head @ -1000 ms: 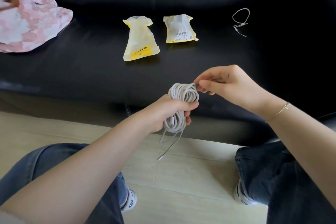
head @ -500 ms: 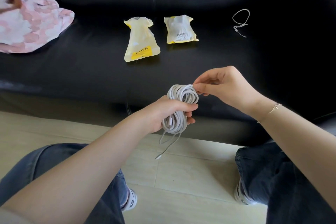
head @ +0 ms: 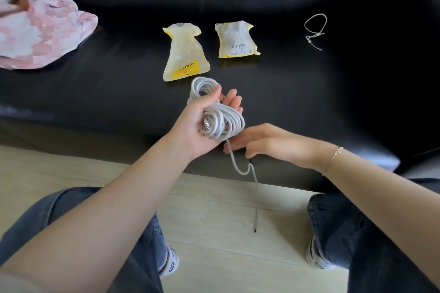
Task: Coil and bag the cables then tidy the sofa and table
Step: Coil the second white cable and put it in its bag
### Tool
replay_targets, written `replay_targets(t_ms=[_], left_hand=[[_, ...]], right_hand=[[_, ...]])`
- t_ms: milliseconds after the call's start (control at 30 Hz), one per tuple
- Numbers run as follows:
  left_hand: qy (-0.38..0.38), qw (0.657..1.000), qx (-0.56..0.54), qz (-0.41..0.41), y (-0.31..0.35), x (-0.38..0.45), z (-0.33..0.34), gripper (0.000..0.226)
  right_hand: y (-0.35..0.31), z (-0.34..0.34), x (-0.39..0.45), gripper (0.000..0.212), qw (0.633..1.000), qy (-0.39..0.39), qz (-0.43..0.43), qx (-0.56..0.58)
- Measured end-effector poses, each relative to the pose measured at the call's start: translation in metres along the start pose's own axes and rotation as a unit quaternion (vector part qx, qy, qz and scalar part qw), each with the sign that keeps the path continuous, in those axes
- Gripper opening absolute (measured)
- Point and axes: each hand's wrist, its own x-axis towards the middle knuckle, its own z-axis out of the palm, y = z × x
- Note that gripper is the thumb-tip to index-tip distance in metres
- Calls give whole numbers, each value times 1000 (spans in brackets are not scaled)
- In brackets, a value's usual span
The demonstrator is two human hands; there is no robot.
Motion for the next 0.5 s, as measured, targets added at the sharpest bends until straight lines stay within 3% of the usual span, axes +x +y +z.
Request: replay_targets(t_ms=[67, 133, 333, 500], left_hand=[[-2, 1000, -17, 11, 2, 0, -1, 17], [0, 999, -28, 23, 7, 0, -3, 17], [61, 993, -52, 90, 18, 8, -16, 18], [112, 978, -99, 146, 33, 12, -26, 16]], right_hand=[[-2, 5, 0, 23, 999, -36, -1, 13], [-4, 6, -1, 22, 998, -47, 9, 33], [-5, -10, -4, 40, 999, 49, 8, -4], [0, -27, -11, 37, 996, 62, 39, -45]])
